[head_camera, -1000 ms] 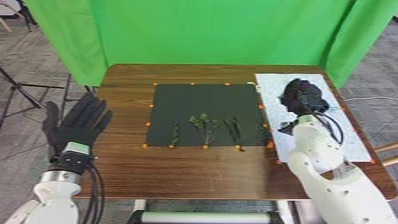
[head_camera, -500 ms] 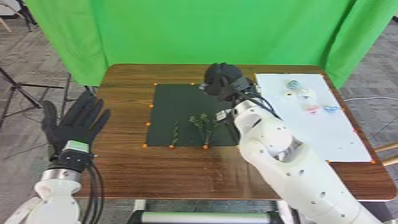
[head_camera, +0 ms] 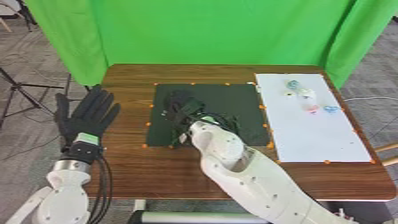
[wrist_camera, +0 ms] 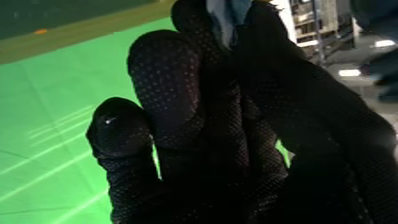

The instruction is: Arrange flowers

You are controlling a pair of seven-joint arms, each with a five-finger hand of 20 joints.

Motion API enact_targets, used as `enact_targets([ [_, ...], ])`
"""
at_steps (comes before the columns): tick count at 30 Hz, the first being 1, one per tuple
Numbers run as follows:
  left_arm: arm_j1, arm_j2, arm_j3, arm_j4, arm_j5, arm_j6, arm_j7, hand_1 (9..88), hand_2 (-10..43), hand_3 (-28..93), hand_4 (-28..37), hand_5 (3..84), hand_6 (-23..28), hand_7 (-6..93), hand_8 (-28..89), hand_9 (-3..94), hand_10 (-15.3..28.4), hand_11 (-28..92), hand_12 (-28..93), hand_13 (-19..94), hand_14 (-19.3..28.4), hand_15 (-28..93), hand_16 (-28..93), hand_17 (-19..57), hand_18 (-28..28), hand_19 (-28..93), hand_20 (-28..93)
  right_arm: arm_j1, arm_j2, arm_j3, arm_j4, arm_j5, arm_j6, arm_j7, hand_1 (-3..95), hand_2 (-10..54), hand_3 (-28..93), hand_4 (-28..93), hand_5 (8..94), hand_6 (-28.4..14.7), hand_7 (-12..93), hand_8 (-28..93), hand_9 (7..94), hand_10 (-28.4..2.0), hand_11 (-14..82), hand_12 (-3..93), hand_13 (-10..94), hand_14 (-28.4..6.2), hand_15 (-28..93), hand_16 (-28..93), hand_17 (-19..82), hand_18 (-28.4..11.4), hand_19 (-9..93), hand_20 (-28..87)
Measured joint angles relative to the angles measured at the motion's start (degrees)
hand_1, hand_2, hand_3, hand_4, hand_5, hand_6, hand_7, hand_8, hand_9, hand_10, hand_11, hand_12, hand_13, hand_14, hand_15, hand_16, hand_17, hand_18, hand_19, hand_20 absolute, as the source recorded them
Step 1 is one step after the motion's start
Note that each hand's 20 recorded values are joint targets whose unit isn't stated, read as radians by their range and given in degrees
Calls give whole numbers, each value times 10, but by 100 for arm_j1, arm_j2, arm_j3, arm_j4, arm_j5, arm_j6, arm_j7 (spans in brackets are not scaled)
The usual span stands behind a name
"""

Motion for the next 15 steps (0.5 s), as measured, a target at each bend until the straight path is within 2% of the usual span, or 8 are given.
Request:
enact_targets([
  [6, -13, 8, 1, 5, 4, -1, -14, 223, 214, 609, -283, 443, 65, 111, -93, 365, 125, 195, 64, 237, 110, 315, -118, -31, 112, 336, 91, 14, -146, -134, 157, -413, 18, 338, 556, -95, 724, -283, 766, -13, 291, 30, 883, -100, 92, 332, 805, -73, 537, 297, 488, -201, 932, 419],
  [11, -31, 1, 1, 45, 30, -1, -151, 223, 215, 610, -283, 443, 66, 113, -92, 368, 125, 202, 66, 250, 119, 341, -117, -33, 115, 344, 90, -36, -278, -146, 265, -775, -185, 465, 542, -95, 730, -283, 766, -17, 267, 33, 876, -101, 97, 323, 804, -74, 533, 306, 487, -202, 932, 418],
  [15, -80, -11, 20, 72, 36, -1, -222, 217, 214, 618, -283, 442, 66, 116, -91, 372, 129, 206, 67, 260, 125, 355, -116, -35, 117, 350, 89, -92, -331, -164, 291, -792, -295, 537, 520, -95, 722, -283, 756, -21, 242, 32, 846, -115, 125, 277, 797, -81, 529, 295, 484, -205, 932, 412],
])
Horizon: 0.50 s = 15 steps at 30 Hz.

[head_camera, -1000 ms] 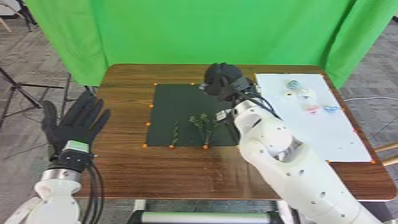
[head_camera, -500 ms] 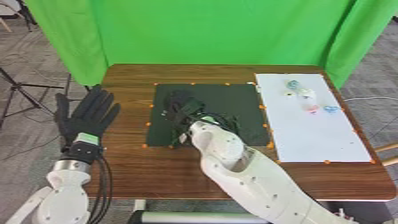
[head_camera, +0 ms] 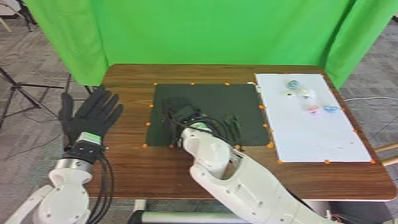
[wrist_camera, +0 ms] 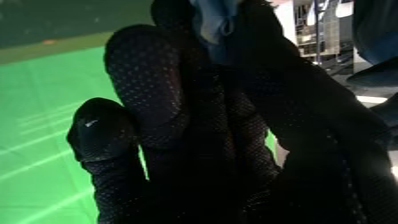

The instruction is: Arrange flowers

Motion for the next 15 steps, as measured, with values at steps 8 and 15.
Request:
enact_targets([
  [8, -17, -6, 1, 0, -12, 6, -1, 222, 214, 614, -283, 447, 70, 132, -91, 377, 130, 209, 73, 261, 126, 356, -117, -38, 118, 346, 85, -107, -20, -40, -21, -55, 0, 16, 480, -95, 675, -283, 720, -24, 228, 13, 801, -133, 187, 186, 784, -85, 535, 285, 475, -209, 932, 400],
  [15, -9, -10, -30, -6, -16, 18, 0, 218, 190, 660, -283, 443, 71, 138, -92, 361, 131, 209, 80, 253, 133, 372, -106, -41, 122, 353, 89, -148, -19, -52, -96, -60, 2, 42, 416, -95, 748, -283, 707, -18, 224, -122, 775, -141, 185, 175, 772, -91, 540, 282, 468, -214, 932, 398],
])
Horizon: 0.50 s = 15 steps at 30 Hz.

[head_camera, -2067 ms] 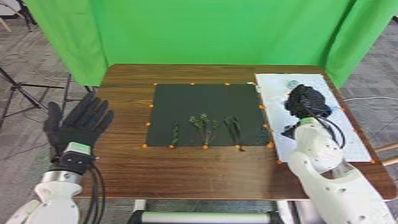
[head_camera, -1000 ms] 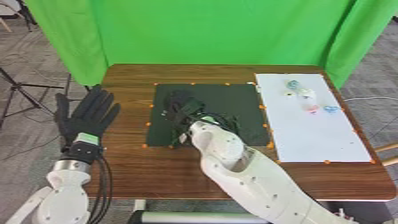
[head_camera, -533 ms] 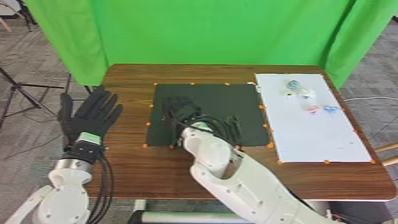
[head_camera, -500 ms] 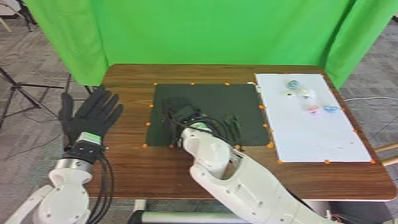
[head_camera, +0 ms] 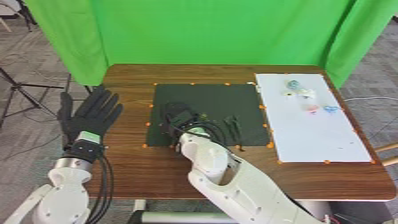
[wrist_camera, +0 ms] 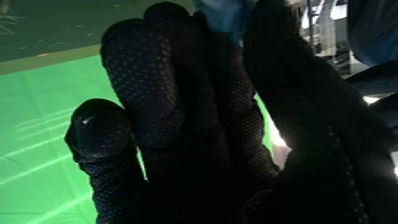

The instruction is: Arrange flowers

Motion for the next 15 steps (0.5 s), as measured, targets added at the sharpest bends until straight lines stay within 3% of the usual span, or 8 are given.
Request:
enact_targets([
  [11, 139, 0, -114, -54, 6, 42, 11, 225, 184, 669, -283, 439, 72, 146, -93, 354, 129, 211, 85, 253, 137, 388, -102, -43, 126, 356, 90, -102, 20, 32, -136, -29, -34, 47, 402, -95, 739, -283, 693, -28, 217, -125, 743, -152, 176, 169, 767, -94, 546, 275, 467, -216, 932, 396],
  [15, 157, -8, -121, -55, 5, 43, 34, 226, 185, 665, -283, 437, 73, 144, -93, 350, 128, 203, 86, 253, 136, 371, -102, -42, 127, 347, 89, -159, 79, 76, -294, -23, 47, 44, 388, -95, 748, -275, 647, -35, 213, -124, 685, -155, 166, 162, 744, -98, 562, 277, 455, -216, 932, 388],
])
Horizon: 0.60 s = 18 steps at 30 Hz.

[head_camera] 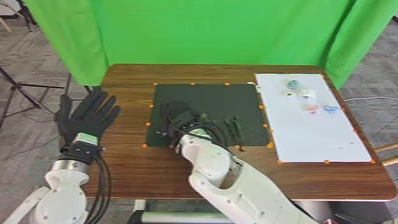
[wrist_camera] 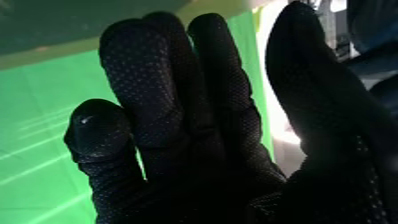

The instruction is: Arrange flowers

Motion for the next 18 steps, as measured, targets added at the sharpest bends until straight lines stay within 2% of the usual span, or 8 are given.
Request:
enact_targets([
  [4, 58, -36, -63, -23, -3, -7, 43, 225, 189, 659, -283, 437, 73, 134, -92, 350, 128, 194, 86, 253, 135, 350, -99, -40, 127, 342, 91, -165, 82, 301, -389, 58, -28, 38, 371, -95, 749, -264, 628, -48, 194, -120, 666, -169, 166, 162, 723, -107, 583, 276, 447, -219, 932, 380],
  [8, 152, -74, -151, -46, -3, -24, 59, 219, 191, 662, -283, 439, 73, 128, -91, 353, 126, 190, 86, 257, 131, 332, -93, -39, 127, 338, 94, -622, 108, 1155, -1223, 663, -314, 453, 365, -95, 756, -260, 615, -53, 186, -115, 642, -169, 158, 161, 706, -112, 596, 274, 433, -221, 930, 369],
  [10, 206, -97, -200, -62, -3, -28, 71, 217, 187, 671, -283, 438, 72, 126, -90, 355, 125, 189, 87, 257, 130, 329, -89, -39, 127, 336, 95, -815, 198, 1509, -1575, 806, -268, 656, 371, -95, 759, -263, 599, -54, 183, -114, 624, -168, 151, 158, 702, -113, 605, 272, 429, -221, 928, 359],
  [12, 271, -111, -263, -93, -3, -39, 88, 222, 186, 669, -283, 438, 71, 126, -89, 356, 125, 188, 86, 257, 130, 328, -86, -39, 127, 336, 96, -937, 378, 1758, -1760, 767, -81, 757, 387, -95, 757, -271, 583, -59, 175, -112, 613, -165, 150, 157, 695, -116, 678, 276, 429, -221, 931, 351],
  [15, 420, -111, -448, -165, 6, -72, 92, 224, 191, 652, -283, 437, 70, 125, -88, 357, 125, 188, 88, 258, 130, 327, -84, -40, 128, 335, 98, -1123, 713, 2232, -1905, 747, 9, 838, 401, -95, 756, -274, 566, -63, 165, -110, 591, -166, 140, 152, 696, -115, 711, 268, 435, -220, 932, 361],
  [18, 607, -108, -741, -209, 15, -120, 104, 217, 191, 660, -283, 436, 70, 125, -88, 360, 126, 188, 90, 260, 130, 328, -83, -40, 128, 334, 99, -1451, 967, 2985, -2122, 857, -210, 1119, 401, -95, 759, -275, 548, -63, 161, -108, 566, -164, 133, 151, 673, -120, 711, 263, 421, -217, 931, 359],
])
